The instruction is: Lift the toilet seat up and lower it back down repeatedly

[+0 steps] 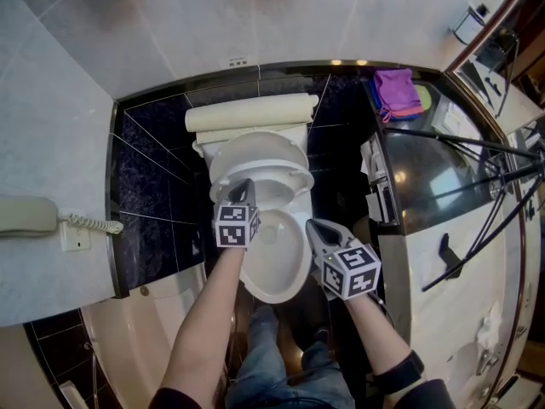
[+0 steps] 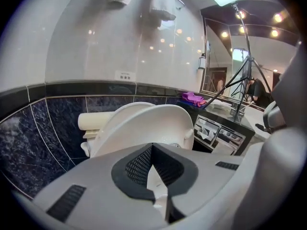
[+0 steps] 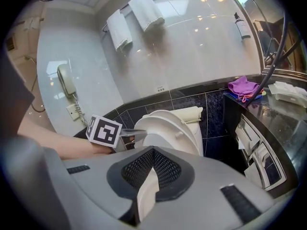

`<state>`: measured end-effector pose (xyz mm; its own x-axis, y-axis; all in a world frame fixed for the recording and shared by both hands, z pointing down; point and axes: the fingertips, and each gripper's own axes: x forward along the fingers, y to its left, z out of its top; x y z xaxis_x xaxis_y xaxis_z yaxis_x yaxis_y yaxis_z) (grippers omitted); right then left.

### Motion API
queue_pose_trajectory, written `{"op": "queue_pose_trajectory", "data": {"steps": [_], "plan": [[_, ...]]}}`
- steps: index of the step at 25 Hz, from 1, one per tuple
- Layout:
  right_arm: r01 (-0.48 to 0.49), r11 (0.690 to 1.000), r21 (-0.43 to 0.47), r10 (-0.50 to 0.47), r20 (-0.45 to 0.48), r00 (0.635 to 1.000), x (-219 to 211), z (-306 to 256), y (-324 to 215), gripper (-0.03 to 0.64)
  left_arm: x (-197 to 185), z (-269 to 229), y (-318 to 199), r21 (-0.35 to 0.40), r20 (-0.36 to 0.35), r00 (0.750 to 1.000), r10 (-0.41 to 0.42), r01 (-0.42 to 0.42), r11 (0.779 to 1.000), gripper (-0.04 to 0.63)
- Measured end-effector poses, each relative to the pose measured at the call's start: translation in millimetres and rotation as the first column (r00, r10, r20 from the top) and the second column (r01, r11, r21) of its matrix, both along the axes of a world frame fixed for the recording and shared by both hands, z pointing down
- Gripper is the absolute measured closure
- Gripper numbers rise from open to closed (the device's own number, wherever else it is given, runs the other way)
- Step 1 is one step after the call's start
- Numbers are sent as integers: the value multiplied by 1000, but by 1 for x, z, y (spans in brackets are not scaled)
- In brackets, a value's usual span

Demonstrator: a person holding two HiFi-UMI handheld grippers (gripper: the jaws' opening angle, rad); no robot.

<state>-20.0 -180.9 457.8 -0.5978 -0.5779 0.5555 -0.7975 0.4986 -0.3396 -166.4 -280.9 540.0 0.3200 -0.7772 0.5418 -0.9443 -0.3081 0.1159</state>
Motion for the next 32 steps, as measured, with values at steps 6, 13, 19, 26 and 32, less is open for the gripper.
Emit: {"op": "queue_pose_trajectory", "data": {"steps": [6,13,19,26,32], "plan": [[16,1000,5,-16,-9,1000,-7,3,-4,600,-9,-1,-15,-1,28,1000,2,-2,1000,604],[40,999,24,-39,-41,998,-15,3,-3,600,-11,-10,0,-2,46,999,13,-13,1000,604],[62,997,54,-59,-49,997,-10,-17,10,600,-3,-49,37,18,61,998,12,-13,1000,604],[146,983,113,-137,-86,987,1,-56,52,600,13,-115,126,34,73,997,-4,2,999,604],[176,972,158,-162,-100,982,32,-91,96,600,28,-171,211,81,84,996,-32,25,996,604]]}}
